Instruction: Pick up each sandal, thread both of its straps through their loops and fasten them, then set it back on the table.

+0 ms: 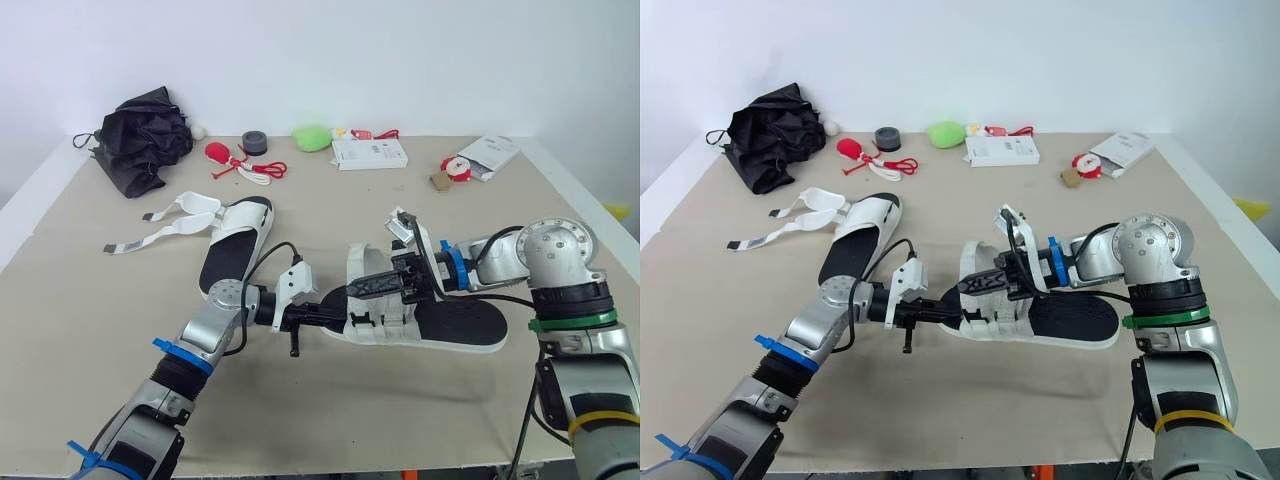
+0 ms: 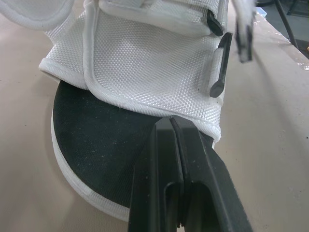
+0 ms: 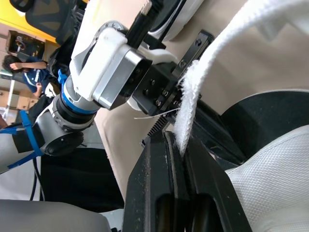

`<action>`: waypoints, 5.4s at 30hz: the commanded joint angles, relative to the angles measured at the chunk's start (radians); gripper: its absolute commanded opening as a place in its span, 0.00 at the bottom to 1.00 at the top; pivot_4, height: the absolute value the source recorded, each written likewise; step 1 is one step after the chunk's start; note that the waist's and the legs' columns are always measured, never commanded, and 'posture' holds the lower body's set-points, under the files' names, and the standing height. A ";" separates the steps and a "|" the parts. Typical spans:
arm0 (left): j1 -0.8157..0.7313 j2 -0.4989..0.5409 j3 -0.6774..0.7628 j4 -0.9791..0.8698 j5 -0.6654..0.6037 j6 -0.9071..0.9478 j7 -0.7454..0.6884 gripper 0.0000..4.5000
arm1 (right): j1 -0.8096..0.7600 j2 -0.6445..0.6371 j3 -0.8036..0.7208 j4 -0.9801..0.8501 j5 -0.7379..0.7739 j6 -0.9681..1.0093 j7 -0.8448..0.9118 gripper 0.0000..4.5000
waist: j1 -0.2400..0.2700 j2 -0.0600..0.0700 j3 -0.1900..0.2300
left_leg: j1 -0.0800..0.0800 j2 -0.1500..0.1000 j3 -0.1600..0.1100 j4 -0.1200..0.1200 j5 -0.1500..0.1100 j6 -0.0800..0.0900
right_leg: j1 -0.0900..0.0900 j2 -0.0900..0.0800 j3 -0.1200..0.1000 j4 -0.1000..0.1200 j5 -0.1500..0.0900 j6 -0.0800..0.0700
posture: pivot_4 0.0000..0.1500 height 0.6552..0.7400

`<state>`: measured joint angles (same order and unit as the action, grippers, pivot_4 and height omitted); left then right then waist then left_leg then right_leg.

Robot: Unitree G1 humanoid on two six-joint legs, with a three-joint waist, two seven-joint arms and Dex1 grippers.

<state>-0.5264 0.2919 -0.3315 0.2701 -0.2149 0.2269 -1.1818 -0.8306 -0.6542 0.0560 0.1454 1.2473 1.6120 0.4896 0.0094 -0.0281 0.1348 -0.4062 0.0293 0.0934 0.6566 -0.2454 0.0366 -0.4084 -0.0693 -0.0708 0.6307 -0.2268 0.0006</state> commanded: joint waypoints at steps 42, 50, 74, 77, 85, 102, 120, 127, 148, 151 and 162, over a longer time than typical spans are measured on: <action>0.088 0.039 -0.060 0.062 0.063 0.068 0.008 0.00 | 0.052 0.053 -0.141 0.087 0.205 0.002 -0.215 0.01 | -0.002 0.002 -0.001 | 0.001 0.000 0.000 0.000 -0.001 0.001 | 0.000 0.001 0.001 0.000 -0.002 0.003 | 1.00 1.00; 0.086 0.039 -0.060 0.071 0.066 0.062 0.007 0.00 | 0.071 0.047 -0.120 0.079 0.236 0.002 -0.244 0.01 | -0.002 0.002 -0.001 | 0.001 0.000 0.000 0.000 -0.001 0.001 | 0.000 0.001 0.001 0.000 -0.002 0.004 | 1.00 1.00; 0.087 0.041 -0.058 0.076 0.060 0.067 0.019 0.00 | 0.096 -0.008 0.004 0.120 0.007 0.002 -0.176 0.01 | -0.002 -0.003 -0.019 | 0.002 0.000 0.000 -0.002 -0.002 0.001 | 0.001 0.001 0.001 -0.001 -0.006 0.007 | 1.00 1.00; 0.083 0.040 -0.055 0.079 0.059 0.065 0.019 0.00 | 0.116 -0.033 0.000 0.039 -0.004 0.002 -0.090 0.01 | -0.002 -0.002 -0.018 | 0.002 0.000 0.000 -0.002 -0.004 0.001 | 0.001 0.001 0.001 -0.001 -0.007 0.005 | 1.00 1.00; 0.080 0.041 -0.055 0.076 0.056 0.070 0.016 0.00 | 0.151 -0.106 0.138 -0.190 -0.210 -0.181 0.129 0.01 | -0.001 -0.001 -0.017 | 0.000 0.000 0.000 -0.002 -0.009 0.002 | 0.001 0.001 0.001 -0.002 -0.009 0.004 | 1.00 1.00; 0.083 0.055 -0.053 0.052 0.055 0.087 0.014 0.00 | 0.156 -0.183 0.279 -0.261 -0.454 -0.437 0.570 0.01 | 0.000 -0.001 -0.017 | 0.001 0.000 0.000 -0.001 -0.011 0.000 | 0.001 0.000 0.000 -0.002 -0.010 0.001 | 1.00 1.00; 0.074 0.060 -0.062 0.050 0.057 0.087 0.005 0.00 | 0.089 -0.151 0.276 -0.187 -0.567 -0.540 0.792 0.01 | -0.001 0.001 -0.015 | 0.003 0.001 0.000 0.000 -0.011 0.000 | 0.001 0.000 0.000 0.000 -0.009 -0.001 | 1.00 1.00; 0.081 0.062 -0.066 0.041 0.055 0.090 0.005 0.00 | 0.088 -0.139 0.353 -0.201 -0.611 -0.485 0.798 0.01 | 0.000 0.003 -0.014 | 0.002 0.000 0.000 0.000 -0.012 -0.001 | 0.001 -0.004 -0.005 -0.001 -0.010 -0.002 | 1.00 1.00; 0.065 0.056 -0.070 0.062 0.050 0.085 0.008 0.00 | 0.164 -0.157 0.297 -0.322 -0.626 -0.560 0.836 0.01 | 0.001 0.003 -0.015 | 0.003 0.000 -0.002 0.000 -0.013 -0.001 | 0.003 -0.004 -0.010 0.000 -0.011 -0.005 | 1.00 1.00; 0.062 0.056 -0.070 0.066 0.050 0.083 0.007 0.00 | 0.187 -0.152 0.256 -0.358 -0.596 -0.592 0.845 0.01 | 0.001 0.003 -0.015 | 0.003 0.000 -0.002 0.000 -0.013 -0.001 | 0.003 -0.004 -0.010 0.000 -0.011 -0.005 | 1.00 1.00; 0.052 0.053 -0.069 0.081 0.053 0.076 0.003 0.00 | 0.230 -0.182 0.322 -0.376 -0.677 -0.638 0.824 0.46 | -0.001 0.003 -0.015 | 0.004 0.000 -0.003 0.001 -0.013 -0.001 | 0.004 -0.003 -0.011 0.001 -0.011 -0.004 | 1.00 1.00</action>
<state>-0.5203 0.3173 -0.3541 0.2514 -0.2387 0.2591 -1.2037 -0.6115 -0.8403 0.3413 -0.1955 0.5647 0.9720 1.2835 0.0085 -0.0248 0.1201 -0.4022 0.0297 0.0901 0.6585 -0.2583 0.0351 -0.4039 -0.0722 -0.0816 0.6319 -0.2381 -0.0038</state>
